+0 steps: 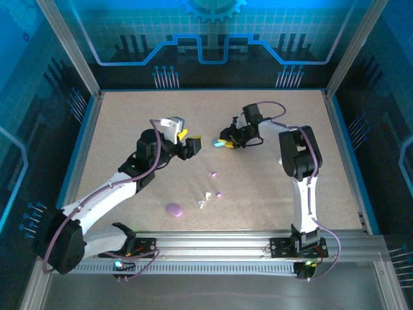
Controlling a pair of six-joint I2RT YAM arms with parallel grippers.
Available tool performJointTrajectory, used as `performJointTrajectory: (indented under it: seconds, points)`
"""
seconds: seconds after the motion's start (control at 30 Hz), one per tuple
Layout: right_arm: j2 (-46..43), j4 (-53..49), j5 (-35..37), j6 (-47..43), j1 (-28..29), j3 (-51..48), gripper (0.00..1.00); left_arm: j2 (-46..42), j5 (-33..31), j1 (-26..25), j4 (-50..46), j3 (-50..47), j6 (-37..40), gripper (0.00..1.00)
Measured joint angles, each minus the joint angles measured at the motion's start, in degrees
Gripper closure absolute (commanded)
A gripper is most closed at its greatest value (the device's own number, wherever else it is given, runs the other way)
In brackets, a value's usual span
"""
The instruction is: Insert wireless bluetooth earbuds into charging case
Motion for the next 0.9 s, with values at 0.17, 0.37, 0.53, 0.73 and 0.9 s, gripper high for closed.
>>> performJointTrajectory:
  seconds: [0.17,0.37,0.53,0.73,0.9]
  points:
    - [-1.05,-3.65,3.52,-2.97,0.17,0.31,0.46,0.00,-0.02,0.20,-0.44,0.15,-0.02,0.25]
    - [-4.42,-9.81,9.20,-8.33,0.15,0.48,0.31,-0.26,-1.75,0.61,-2.14,0.48,-0.42,0.24]
    - [-13.42,-10.08,13.33,-13.09,0.39,-3.56,0.32,-1.29,-6.08,2.69,-5.95,0.85,-3.08,0.24]
    - [-30.47,-3.74,17.94,-22.05,8.24,-15.65,0.33,-2.19,-10.43,9.14,-12.66,1.22,-9.01,0.24]
    - [-35.95,3.37,21.46,-31.04,25.49,-24.68,0.32,-4.11,-11.96,14.69,-18.25,1.22,-12.94,0.21]
